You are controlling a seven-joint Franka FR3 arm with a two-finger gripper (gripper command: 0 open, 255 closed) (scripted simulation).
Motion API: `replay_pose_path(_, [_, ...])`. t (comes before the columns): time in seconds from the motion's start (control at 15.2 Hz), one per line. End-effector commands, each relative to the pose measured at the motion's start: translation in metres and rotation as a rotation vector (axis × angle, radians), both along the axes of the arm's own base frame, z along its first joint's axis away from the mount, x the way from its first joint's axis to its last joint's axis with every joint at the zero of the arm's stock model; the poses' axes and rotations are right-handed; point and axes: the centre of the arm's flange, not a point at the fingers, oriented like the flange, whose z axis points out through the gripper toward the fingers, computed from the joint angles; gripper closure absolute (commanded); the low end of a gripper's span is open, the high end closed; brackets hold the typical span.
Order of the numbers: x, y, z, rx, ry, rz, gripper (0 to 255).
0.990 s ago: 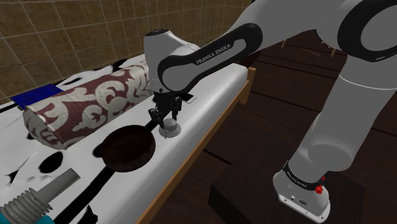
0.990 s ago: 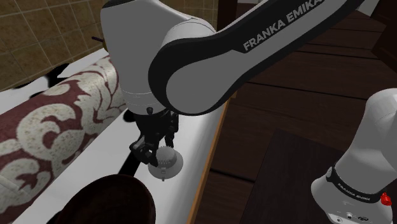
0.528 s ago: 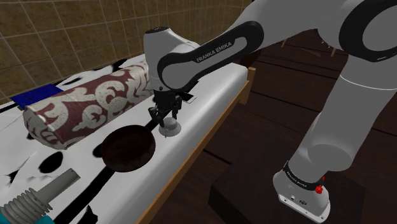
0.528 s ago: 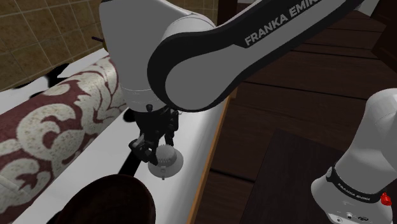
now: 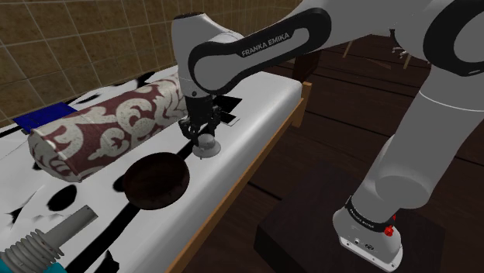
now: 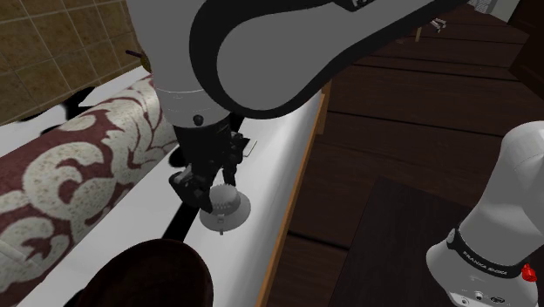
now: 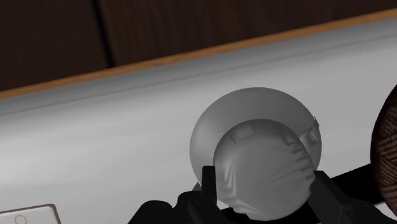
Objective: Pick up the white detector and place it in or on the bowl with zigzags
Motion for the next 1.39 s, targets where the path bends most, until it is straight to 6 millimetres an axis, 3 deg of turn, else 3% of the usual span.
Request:
replay_pose_path(0.0, [0.000, 0.000, 0.011, 0.000, 0.000, 0.000, 255])
replay_pose_path(1.19, [0.000, 0.000, 0.103, 0.000, 0.000, 0.000, 255])
replay_pose_path(1.32, [-0.001, 0.026, 0.106, 0.000, 0.000, 0.000, 255])
